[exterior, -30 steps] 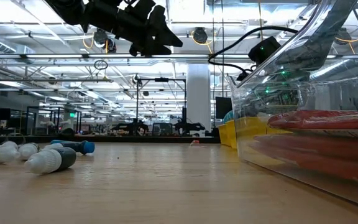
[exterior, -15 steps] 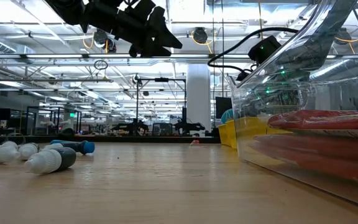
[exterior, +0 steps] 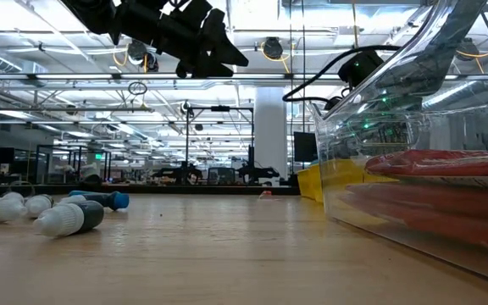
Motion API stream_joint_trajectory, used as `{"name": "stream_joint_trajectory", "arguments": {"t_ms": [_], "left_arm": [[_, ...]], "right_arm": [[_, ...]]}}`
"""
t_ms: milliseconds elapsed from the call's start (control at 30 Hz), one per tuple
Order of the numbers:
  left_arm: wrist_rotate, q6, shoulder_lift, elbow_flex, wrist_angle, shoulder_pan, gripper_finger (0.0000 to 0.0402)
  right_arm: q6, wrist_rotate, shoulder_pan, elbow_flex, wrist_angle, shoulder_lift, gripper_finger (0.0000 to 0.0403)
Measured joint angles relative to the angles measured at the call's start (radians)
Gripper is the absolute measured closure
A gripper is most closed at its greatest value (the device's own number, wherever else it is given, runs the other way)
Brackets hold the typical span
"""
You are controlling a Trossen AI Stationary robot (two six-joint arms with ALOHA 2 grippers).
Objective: Pick & Place Food Item
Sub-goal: Put the black donut into the top yellow bin
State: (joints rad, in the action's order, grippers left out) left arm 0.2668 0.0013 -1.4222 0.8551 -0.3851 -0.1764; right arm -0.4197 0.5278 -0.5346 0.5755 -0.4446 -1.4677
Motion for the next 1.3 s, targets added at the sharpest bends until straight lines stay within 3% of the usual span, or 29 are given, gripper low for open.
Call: {"name": "stream_joint_trajectory", "arguments": {"t_ms": [467,600,733,900,1000,1133,1300], "left_arm": [[0.0,0.005,0.0,0.0,0.017,0.0,0.0094],[0.0,-0.002,0.043,-0.001,0.202,0.004,0.0094],[-0.015,-0.153,0.151,0.002,0.528,0.044,0.0094],[-0.223,-0.469,0.218,0.001,0.974,0.158,0.0094],[-0.239,-0.655,0.201,0.0,1.156,0.27,0.0094],[-0.244,-0.821,0.158,0.0,1.253,0.414,0.0094],[-0.355,-0.913,0.092,0.0,1.271,0.567,0.0094]], "right_arm": [[0.199,-0.006,0.025,0.0,0.004,0.056,0.0225],[0.202,-0.009,0.084,0.0,0.017,0.14,0.0227],[0.201,-0.01,0.172,0.0,0.048,0.253,0.0229],[0.209,-0.007,0.297,0.0,0.098,0.375,0.0228],[0.223,-0.007,0.359,0.0,0.11,0.417,0.0232],[0.223,-0.006,0.42,0.0,0.115,0.435,0.0237],[0.226,-0.005,0.454,0.0,0.158,0.433,0.0238]]}}
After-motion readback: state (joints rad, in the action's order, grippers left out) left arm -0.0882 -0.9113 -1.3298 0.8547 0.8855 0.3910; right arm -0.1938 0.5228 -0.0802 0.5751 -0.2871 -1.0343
